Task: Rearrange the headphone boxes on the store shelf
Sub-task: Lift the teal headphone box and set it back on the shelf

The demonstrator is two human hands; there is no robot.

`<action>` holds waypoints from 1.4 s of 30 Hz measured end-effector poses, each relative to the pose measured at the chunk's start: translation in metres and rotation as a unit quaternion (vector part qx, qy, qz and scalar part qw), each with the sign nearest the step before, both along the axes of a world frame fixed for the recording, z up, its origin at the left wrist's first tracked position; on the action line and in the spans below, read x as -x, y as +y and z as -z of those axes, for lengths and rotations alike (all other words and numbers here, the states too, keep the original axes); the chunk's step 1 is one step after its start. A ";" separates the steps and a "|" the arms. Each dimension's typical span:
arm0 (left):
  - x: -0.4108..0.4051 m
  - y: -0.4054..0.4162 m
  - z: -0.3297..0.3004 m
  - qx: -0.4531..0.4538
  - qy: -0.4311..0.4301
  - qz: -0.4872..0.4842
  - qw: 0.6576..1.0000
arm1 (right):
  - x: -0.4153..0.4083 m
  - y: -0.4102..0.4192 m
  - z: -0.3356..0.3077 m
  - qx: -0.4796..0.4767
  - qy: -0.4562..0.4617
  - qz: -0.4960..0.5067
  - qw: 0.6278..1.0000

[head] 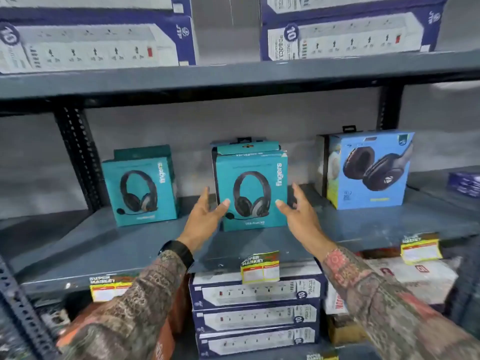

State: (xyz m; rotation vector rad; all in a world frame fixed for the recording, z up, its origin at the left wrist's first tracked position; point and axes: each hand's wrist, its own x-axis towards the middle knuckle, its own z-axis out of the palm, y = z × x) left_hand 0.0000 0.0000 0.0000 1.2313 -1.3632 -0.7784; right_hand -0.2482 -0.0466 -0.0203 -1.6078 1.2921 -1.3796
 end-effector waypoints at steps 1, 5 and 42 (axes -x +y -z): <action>0.003 -0.005 0.003 0.013 0.005 0.013 1.000 | -0.002 -0.006 0.002 0.002 -0.013 -0.008 1.000; 0.017 -0.009 0.011 0.017 -0.030 0.011 0.999 | -0.010 -0.021 0.003 0.000 -0.051 -0.044 0.998; -0.064 0.146 -0.022 0.106 -0.088 -0.231 0.963 | -0.104 0.116 -0.039 0.095 -0.066 -0.128 0.985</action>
